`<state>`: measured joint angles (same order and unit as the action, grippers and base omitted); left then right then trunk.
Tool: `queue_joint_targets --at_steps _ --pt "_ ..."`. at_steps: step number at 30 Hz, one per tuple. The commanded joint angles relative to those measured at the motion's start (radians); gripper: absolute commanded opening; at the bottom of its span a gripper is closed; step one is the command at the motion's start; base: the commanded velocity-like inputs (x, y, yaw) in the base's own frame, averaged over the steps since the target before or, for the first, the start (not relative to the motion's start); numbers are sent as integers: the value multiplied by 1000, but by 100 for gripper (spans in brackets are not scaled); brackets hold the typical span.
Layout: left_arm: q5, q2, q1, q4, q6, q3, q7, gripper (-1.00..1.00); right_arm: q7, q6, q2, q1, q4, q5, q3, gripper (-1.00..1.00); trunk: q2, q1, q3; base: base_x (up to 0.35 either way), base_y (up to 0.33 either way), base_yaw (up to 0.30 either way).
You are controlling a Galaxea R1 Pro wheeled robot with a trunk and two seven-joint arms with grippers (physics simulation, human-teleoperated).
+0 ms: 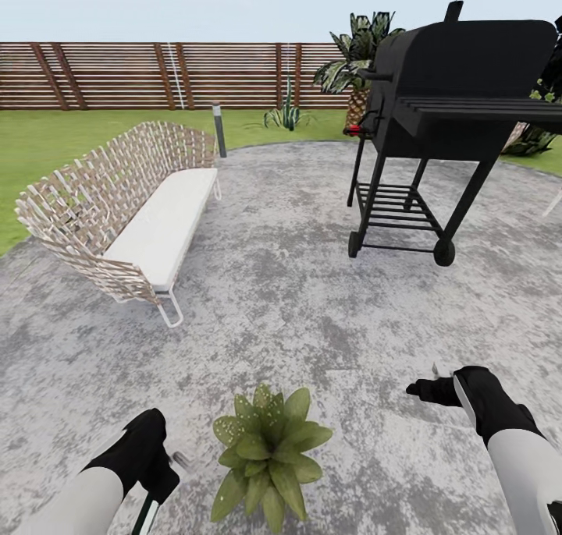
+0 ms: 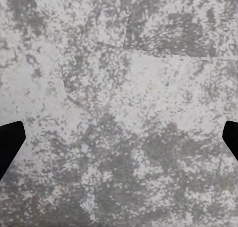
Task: Pick up the pesticide atomizer in the garden and spray insectifuge to fully cover both potted plants in the garden.
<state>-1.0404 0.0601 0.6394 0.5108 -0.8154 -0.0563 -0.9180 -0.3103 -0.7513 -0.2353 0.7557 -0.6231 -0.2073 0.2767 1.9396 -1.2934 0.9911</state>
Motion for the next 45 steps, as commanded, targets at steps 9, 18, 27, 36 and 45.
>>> queue_joint_targets --at_steps 9,18,27,36,45 --pt "-9 -14 0 0 -4 -5 -9 -100 -9 -3 1 1 -1 -11 4 100 0 0 1 0 -228 2" --pt "-12 -8 -1 -8 -3 -7 -7 -100 -9 -3 1 1 -1 -11 5 100 0 0 1 0 -189 0" --pt "-13 39 -3 -74 -2 -7 -4 -100 -9 -3 1 1 -1 -11 4 100 0 0 1 0 -4 0" --pt "-12 63 -3 -85 -2 -8 -4 -100 -9 -3 1 1 0 -11 5 100 0 0 1 0 0 0" --pt "-11 48 -3 22 -19 -7 -10 -100 -8 -3 1 1 0 -11 6 100 0 0 1 0 0 0"
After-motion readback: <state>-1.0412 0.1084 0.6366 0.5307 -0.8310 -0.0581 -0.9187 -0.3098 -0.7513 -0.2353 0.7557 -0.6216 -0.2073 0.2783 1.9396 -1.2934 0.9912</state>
